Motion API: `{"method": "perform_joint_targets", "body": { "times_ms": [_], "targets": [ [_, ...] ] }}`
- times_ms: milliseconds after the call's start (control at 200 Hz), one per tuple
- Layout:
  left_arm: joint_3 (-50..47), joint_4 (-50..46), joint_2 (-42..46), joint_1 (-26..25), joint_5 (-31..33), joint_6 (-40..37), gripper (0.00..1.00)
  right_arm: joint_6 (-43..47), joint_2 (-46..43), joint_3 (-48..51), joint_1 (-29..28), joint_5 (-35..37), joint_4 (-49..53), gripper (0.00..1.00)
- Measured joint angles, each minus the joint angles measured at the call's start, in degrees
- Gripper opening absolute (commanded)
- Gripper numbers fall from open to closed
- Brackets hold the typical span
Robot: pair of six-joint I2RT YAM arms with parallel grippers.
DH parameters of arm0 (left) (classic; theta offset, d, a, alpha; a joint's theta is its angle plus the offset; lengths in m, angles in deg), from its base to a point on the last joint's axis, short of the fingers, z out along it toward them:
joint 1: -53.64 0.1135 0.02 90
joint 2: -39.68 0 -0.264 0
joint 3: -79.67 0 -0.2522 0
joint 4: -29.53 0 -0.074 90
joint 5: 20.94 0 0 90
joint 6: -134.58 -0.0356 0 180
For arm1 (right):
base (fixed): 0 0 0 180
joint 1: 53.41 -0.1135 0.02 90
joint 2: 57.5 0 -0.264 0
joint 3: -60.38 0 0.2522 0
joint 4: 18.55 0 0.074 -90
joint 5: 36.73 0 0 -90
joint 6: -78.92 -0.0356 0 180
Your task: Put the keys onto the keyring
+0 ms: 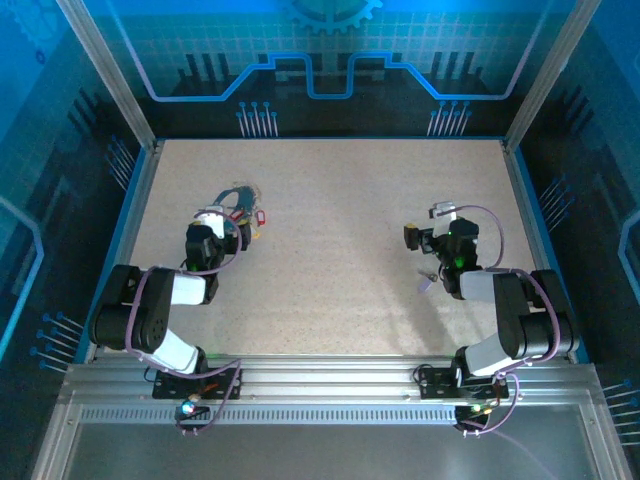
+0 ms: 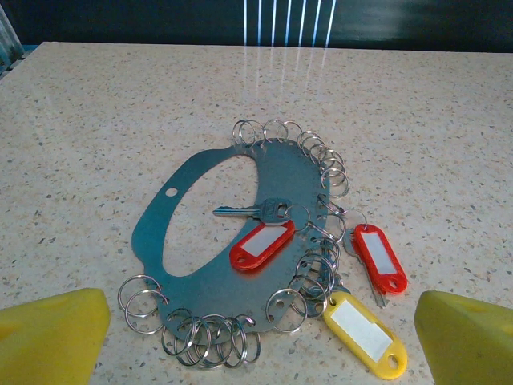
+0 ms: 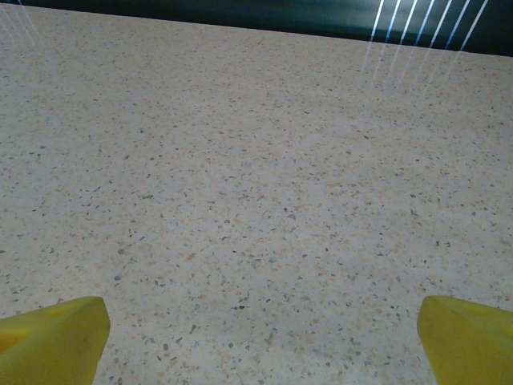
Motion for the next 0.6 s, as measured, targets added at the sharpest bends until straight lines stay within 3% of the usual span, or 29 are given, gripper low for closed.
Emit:
{"method": "perform_joint_targets", "body": {
  "times_ms": [140, 345, 450, 600],
  "targets": [
    [-1.64, 0.22, 2.32, -1.05, 1.11, -0.28, 0.99, -0.35, -6.27, -0.02, -0.46, 2.40, 6.01, 1.00],
    [-2.62, -8.74, 21.05, -5.22, 2.05, -1.53, 0.99, -9.86, -22.18, -6.36, -1.79, 10.21, 25.14, 1.00],
    [3.85, -17.51, 27.19, -5.22, 4.26, 1.62, 0.99, -19.50, -27.41, -11.39, -1.79, 14.51, 35.43, 1.00],
    [18.82, -31.87, 24.48, -4.85, 11.13, 9.84, 0.99, -31.34, -29.38, -17.64, -1.14, 18.51, 50.71, 1.00]
  ]
}}
